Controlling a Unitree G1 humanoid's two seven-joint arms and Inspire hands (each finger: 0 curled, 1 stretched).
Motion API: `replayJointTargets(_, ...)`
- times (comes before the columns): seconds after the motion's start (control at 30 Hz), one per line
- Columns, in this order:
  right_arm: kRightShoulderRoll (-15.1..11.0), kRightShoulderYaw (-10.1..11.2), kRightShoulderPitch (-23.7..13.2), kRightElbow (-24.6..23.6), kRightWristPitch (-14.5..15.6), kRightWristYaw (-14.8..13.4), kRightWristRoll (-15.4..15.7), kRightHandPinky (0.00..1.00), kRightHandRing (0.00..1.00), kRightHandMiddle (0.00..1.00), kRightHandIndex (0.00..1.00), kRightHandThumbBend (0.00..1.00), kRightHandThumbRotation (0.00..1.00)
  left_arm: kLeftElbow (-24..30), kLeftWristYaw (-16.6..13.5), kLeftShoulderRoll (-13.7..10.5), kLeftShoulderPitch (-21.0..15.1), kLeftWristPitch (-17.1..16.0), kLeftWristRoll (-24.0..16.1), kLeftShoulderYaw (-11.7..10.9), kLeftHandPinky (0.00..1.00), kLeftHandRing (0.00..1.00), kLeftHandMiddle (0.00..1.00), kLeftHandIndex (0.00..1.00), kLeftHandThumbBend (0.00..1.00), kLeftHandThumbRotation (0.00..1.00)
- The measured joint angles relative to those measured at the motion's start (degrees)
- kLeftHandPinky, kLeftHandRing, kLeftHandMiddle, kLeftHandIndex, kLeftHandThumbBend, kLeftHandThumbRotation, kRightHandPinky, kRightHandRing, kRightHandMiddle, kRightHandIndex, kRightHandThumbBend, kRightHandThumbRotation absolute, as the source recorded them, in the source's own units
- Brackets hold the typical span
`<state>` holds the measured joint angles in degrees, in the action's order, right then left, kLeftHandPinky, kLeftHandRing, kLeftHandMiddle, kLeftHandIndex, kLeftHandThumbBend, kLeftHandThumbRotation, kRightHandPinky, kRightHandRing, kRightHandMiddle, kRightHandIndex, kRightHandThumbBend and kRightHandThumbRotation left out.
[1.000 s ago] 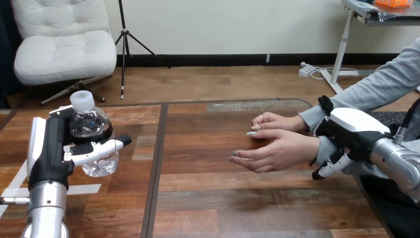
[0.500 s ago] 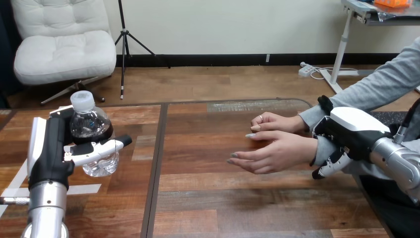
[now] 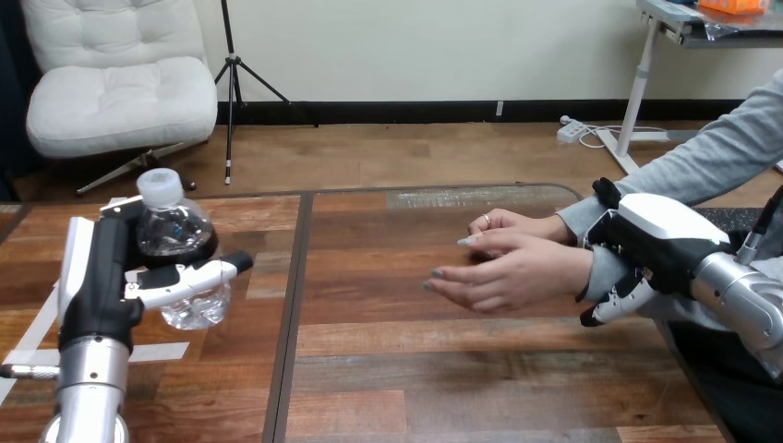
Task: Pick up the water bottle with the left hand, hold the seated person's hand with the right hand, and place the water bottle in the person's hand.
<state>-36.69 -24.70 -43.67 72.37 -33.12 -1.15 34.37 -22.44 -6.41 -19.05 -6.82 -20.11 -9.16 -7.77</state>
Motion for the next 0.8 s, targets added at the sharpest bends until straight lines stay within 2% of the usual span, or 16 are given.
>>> replayJointTargets(0.4, 0.04, 0.28, 0.0, -0.09, 0.02, 0.0, 0.01, 0.26, 0.29, 0.34, 0.35, 0.77, 0.0, 0.0, 1.22, 1.86, -0.3, -0.09, 0.34, 0.26, 0.3, 0.34, 0.38, 0.39, 0.86, 0.0)
replayJointTargets(0.8, 0.07, 0.28, 0.0, -0.09, 0.01, 0.01, 0.01, 0.25, 0.28, 0.33, 0.34, 0.77, 0.0, -0.02, 3.91, 3.58, -1.07, -0.09, 0.88, 2.24, 0.31, 0.36, 0.39, 0.39, 0.85, 0.0)
